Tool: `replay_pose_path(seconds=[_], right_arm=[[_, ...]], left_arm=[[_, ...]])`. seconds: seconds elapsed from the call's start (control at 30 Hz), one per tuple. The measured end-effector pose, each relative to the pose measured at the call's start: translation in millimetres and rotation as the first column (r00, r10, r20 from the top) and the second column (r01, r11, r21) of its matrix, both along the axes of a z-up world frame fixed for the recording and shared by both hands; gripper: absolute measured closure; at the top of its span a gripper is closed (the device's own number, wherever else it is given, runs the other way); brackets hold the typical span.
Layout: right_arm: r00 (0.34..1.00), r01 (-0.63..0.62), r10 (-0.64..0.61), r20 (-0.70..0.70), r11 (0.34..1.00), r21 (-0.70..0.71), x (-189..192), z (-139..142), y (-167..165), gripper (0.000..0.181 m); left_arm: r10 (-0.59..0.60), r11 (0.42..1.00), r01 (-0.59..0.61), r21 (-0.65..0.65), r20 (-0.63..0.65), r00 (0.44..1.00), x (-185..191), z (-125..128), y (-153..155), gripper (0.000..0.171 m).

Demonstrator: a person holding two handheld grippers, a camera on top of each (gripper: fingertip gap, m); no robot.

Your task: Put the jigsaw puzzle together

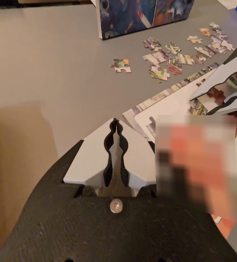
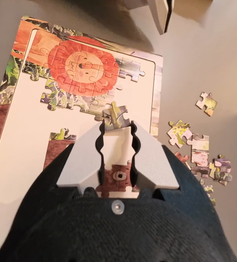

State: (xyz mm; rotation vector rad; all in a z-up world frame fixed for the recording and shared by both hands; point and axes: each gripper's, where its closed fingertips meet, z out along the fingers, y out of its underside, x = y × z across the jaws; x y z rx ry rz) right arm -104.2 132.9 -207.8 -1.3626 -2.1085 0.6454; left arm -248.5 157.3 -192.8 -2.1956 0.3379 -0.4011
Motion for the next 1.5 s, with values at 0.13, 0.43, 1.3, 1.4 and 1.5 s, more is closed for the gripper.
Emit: replay_pose_path(seconds=[0.13, 0.43, 1.3, 1.4, 1.5], right_arm=[[1.0, 0.0, 0.0, -0.019, 1.0, 0.0, -4, 0, -1, 0.147], [0.999, 0.005, -0.005, -0.052, 1.0, -0.013, -12, 0, -1, 0.147], [0.963, -0.043, 0.09, -0.256, 0.982, 0.182, -31, 40, -7, 0.147], [0.951, -0.058, 0.112, -0.287, 0.98, 0.188, -34, 47, -12, 0.147], [0.943, -0.06, 0.122, -0.311, 0.977, 0.202, -37, 52, -15, 0.147]], left_arm=[[-0.069, 0.997, 0.069, -0.039, 0.019, 0.997, 9, -5, -5, 0.171], [-0.145, 0.986, 0.133, -0.101, -0.123, 0.982, 20, -22, -10, 0.171], [-0.362, 0.909, 0.413, 0.054, 0.592, 0.72, 90, 42, -36, 0.145], [-0.389, 0.875, 0.482, 0.042, 0.653, 0.65, 104, 44, -45, 0.149], [-0.398, 0.858, 0.513, 0.017, 0.653, 0.644, 112, 39, -50, 0.161]])
